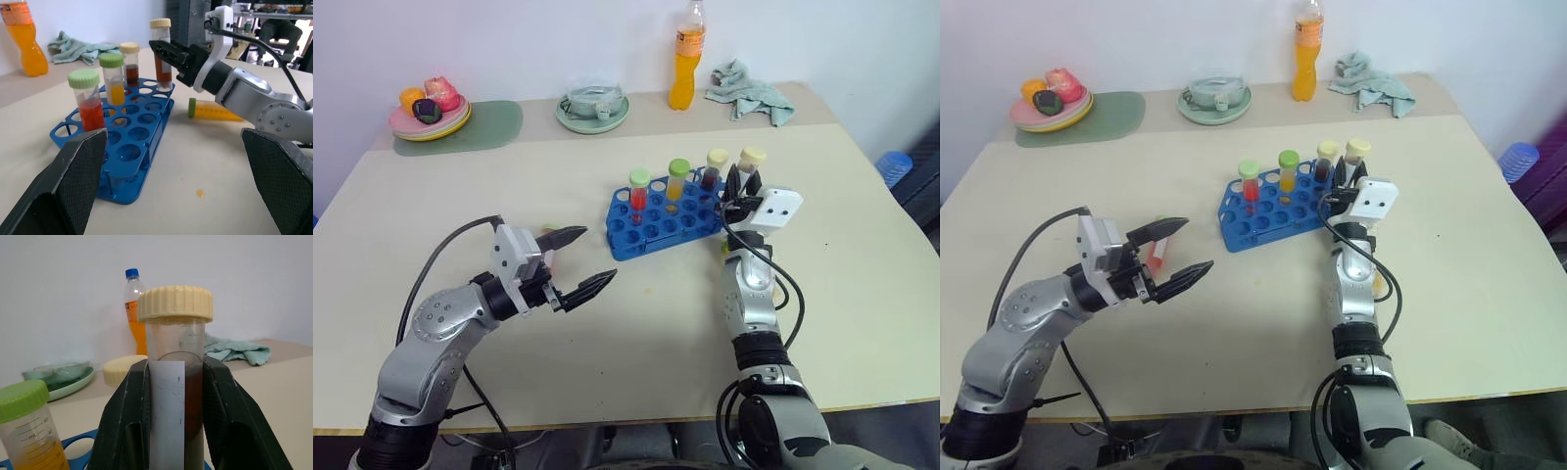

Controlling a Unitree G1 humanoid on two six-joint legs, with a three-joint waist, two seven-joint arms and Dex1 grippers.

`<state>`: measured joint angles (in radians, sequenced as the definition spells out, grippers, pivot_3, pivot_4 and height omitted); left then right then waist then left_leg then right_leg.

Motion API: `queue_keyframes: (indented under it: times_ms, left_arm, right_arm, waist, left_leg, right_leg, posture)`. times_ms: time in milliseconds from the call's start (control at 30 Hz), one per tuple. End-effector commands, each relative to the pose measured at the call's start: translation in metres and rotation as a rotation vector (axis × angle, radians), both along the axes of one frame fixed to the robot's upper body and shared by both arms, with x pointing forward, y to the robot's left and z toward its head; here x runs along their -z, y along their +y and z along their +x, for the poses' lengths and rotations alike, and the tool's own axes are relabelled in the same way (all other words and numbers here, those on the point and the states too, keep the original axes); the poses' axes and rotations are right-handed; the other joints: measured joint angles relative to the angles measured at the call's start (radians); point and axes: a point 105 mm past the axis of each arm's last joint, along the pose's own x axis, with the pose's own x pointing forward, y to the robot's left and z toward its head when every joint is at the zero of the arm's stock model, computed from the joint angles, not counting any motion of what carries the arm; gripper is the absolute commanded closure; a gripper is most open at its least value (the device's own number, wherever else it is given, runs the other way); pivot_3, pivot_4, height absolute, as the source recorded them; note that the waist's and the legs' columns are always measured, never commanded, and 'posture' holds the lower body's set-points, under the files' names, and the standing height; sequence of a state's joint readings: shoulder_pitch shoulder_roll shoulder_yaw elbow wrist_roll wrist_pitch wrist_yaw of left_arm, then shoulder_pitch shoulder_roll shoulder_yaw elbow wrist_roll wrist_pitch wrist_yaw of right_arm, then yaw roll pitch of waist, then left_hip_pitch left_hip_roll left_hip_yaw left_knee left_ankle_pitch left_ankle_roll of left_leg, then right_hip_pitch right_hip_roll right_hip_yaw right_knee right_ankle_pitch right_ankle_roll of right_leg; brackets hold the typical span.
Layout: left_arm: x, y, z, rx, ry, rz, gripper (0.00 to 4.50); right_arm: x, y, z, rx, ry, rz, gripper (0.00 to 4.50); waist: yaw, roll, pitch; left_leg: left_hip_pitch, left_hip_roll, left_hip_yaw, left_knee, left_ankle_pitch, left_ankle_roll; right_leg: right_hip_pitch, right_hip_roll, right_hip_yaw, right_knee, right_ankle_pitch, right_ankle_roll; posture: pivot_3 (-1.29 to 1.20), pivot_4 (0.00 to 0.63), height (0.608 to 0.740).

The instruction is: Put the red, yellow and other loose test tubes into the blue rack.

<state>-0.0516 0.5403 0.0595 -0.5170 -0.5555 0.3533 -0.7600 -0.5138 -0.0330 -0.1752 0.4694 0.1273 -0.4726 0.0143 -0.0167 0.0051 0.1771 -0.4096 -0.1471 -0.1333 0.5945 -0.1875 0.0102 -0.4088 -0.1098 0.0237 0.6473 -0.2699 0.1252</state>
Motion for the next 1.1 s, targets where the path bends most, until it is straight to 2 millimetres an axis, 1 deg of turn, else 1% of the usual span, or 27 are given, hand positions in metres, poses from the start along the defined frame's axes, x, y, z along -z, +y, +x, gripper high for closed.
queue_keyframes:
  times_ms: [33, 300, 433, 533, 700, 867, 933, 1000, 1100]
  left_arm:
    - [-0.008, -0.002, -0.003, 0.011, -0.051, -0.007, 0.0]
    - [-0.003, -0.001, -0.016, 0.094, -0.013, -0.005, 0.0]
    - [0.001, 0.004, -0.017, 0.106, 0.008, 0.001, 0.0]
    - [0.009, 0.009, -0.02, 0.121, 0.034, 0.013, 0.0]
    - [0.035, 0.022, -0.024, 0.1, 0.065, 0.064, 0.0]
    - [0.077, 0.029, -0.018, 0.063, 0.084, 0.058, 0.0]
    - [0.091, 0.03, -0.014, 0.051, 0.081, 0.044, 0.0]
    - [0.1, 0.03, -0.011, 0.048, 0.075, 0.04, 0.0]
    - [0.107, 0.03, -0.008, 0.045, 0.061, 0.037, 0.0]
  right_arm:
    - [-0.002, -0.003, 0.001, 0.005, -0.016, -0.004, 3.71]
    - [0.005, -0.011, 0.006, 0.011, -0.003, -0.028, 3.71]
    - [0.007, -0.01, 0.004, -0.001, -0.012, -0.032, 3.71]
    - [0.009, -0.008, 0.003, -0.012, -0.02, -0.051, 3.71]
    - [0.011, -0.006, 0.001, -0.02, -0.025, -0.071, 3.71]
    - [0.013, -0.006, -0.001, -0.025, -0.032, -0.087, 3.71]
    - [0.013, -0.006, -0.002, -0.028, -0.036, -0.084, 3.71]
    - [0.012, -0.005, -0.003, -0.042, -0.042, -0.077, 3.71]
    - [0.01, -0.003, -0.004, -0.067, -0.058, -0.057, 3.71]
  waist:
    - [0.0, 0.0, 0.0]
    - [0.0, 0.0, 0.0]
    - [0.0, 0.0, 0.0]
    - [-0.001, 0.0, 0.0]
    - [0.0, 0.0, 0.0]
    - [0.003, 0.0, 0.0]
    - [0.003, 0.0, 0.0]
    - [0.003, 0.0, 0.0]
    - [0.001, 0.0, 0.0]
  left_leg:
    - [0.0, 0.0, 0.0, 0.0, 0.0, 0.0]
    - [0.001, 0.0, 0.0, 0.0, 0.0, 0.0]
    - [0.002, 0.0, 0.0, 0.001, 0.0, 0.0]
    - [0.002, 0.0, 0.0, 0.0, 0.0, 0.0]
    - [0.002, 0.001, 0.0, 0.0, 0.0, 0.0]
    - [0.002, 0.0, 0.0, 0.0, -0.001, -0.001]
    - [0.002, 0.0, 0.0, -0.001, -0.001, -0.001]
    - [0.002, 0.0, 0.0, -0.001, 0.0, -0.001]
    - [0.002, 0.0, 0.0, -0.001, 0.0, 0.0]
  right_leg:
    - [0.0, 0.0, 0.0, 0.0, 0.0, 0.0]
    - [0.0, 0.0, 0.0, 0.0, 0.0, -0.001]
    - [0.0, 0.0, 0.0, 0.0, -0.001, -0.002]
    - [0.0, 0.0, 0.0, 0.0, -0.001, -0.002]
    - [0.0, 0.0, 0.001, 0.0, -0.001, -0.002]
    - [0.0, 0.0, 0.001, -0.001, -0.001, -0.003]
    - [0.0, 0.0, 0.001, -0.001, -0.001, -0.002]
    - [0.0, -0.002, 0.0, -0.001, -0.001, -0.002]
    - [0.0, -0.002, 0.0, -0.001, -0.001, -0.002]
  posture:
    - [0.0, 0.15, 0.739]
    - [0.0, 0.15, 0.739]
    - [0.0, 0.15, 0.739]
    - [0.0, 0.15, 0.739]
    - [0.0, 0.15, 0.739]
    - [0.0, 0.15, 0.739]
    - [0.0, 0.15, 0.739]
    - [0.0, 0.15, 0.739]
    - [0.0, 0.15, 0.739]
